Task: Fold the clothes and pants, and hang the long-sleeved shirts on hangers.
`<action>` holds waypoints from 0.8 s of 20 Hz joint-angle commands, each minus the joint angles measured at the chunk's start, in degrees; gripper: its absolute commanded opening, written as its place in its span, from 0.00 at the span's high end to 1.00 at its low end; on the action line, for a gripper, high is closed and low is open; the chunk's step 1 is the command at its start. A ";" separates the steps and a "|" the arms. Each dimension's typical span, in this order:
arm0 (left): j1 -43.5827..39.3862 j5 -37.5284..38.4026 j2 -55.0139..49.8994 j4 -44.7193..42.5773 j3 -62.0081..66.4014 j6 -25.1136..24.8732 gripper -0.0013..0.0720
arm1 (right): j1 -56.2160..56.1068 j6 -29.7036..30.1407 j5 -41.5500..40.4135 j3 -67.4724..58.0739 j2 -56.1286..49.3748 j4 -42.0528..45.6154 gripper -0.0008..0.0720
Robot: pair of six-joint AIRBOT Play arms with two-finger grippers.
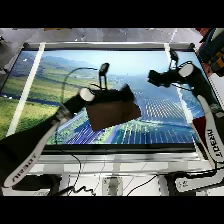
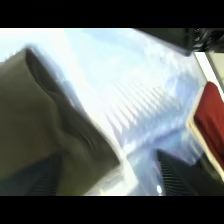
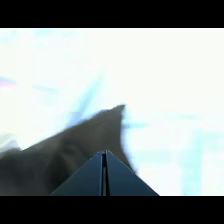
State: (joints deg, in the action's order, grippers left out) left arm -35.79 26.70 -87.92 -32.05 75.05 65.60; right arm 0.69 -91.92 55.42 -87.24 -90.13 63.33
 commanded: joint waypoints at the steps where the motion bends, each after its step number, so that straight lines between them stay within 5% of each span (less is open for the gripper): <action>1: -5.35 -11.93 -2.16 0.39 0.04 -0.83 0.01 | 6.10 0.15 4.33 0.07 0.31 6.40 0.95; 5: -1.51 -9.03 0.55 0.35 0.04 -1.97 0.01 | 8.26 11.37 7.89 0.04 -1.81 5.66 0.97; 9: 5.60 2.36 6.99 -11.91 0.04 -1.95 0.01 | 9.38 30.80 26.67 0.04 -10.03 -18.40 0.96; 11: 8.81 5.84 10.40 -13.88 0.04 -1.92 0.01 | 8.76 29.03 26.95 0.07 -14.12 -22.38 0.30; 12: 10.01 6.67 11.89 -13.84 0.04 -1.92 0.01 | 7.98 25.70 25.33 0.07 -15.89 -22.21 0.12; 16: 12.33 7.26 15.45 -13.90 0.04 -1.92 0.01 | 3.72 17.86 17.11 0.07 -20.35 -19.74 0.12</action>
State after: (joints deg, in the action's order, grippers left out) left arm -25.58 31.99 -75.16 -44.42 75.07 63.66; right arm 6.66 -69.93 75.70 -87.18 -107.11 44.84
